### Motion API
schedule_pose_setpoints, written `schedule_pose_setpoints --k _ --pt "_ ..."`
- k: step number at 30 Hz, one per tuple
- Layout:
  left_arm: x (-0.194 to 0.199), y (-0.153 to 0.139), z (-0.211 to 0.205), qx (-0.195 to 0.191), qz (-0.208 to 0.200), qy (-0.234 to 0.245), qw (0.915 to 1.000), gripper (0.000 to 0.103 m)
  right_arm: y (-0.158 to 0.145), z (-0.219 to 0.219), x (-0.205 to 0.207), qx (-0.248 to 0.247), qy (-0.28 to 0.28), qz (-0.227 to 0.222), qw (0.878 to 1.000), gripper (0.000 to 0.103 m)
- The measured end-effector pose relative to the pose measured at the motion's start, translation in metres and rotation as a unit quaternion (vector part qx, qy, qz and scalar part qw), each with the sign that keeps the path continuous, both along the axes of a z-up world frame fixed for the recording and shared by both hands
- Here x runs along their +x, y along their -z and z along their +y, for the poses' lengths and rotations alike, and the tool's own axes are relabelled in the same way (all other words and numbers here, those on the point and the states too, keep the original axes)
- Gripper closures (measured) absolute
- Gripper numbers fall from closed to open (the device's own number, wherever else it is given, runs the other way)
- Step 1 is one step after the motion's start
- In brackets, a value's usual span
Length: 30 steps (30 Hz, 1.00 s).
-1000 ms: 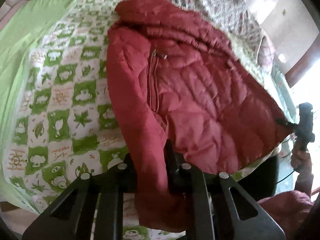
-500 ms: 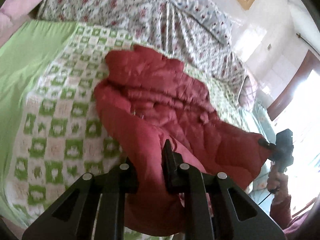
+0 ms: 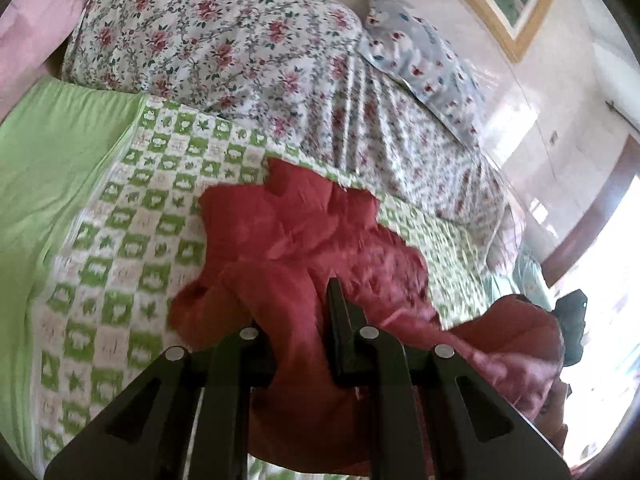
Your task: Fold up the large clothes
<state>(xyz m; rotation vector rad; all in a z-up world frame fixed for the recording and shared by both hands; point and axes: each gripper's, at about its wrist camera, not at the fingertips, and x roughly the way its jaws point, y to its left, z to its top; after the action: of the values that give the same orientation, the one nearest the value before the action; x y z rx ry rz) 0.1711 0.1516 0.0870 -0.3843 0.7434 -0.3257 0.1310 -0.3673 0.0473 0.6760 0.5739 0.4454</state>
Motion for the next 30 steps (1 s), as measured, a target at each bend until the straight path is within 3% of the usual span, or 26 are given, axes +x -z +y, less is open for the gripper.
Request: schedule_pose_setpoints --k 7,15,23,30 --pt "0.065 -0.002 -0.003 0.006 0.019 -0.028 0.9994 0.089 0.001 -0.008 0.069 0.004 0.045 0.019 0.999 0.080" --pt "0.145 0.024 -0.007 0.012 0.062 -0.057 0.9963 0.089 0.034 -0.019 0.147 0.020 0.080 0.072 0.994 0.079" --pt "0.197 0.063 -0.001 -0.006 0.104 -0.072 0.9919 0.088 0.066 -0.023 0.188 0.027 0.095 0.106 0.990 0.076" --pt "0.222 0.086 0.000 -0.012 0.111 -0.089 0.9897 0.085 0.095 -0.018 0.215 0.024 0.124 0.125 0.984 0.074"
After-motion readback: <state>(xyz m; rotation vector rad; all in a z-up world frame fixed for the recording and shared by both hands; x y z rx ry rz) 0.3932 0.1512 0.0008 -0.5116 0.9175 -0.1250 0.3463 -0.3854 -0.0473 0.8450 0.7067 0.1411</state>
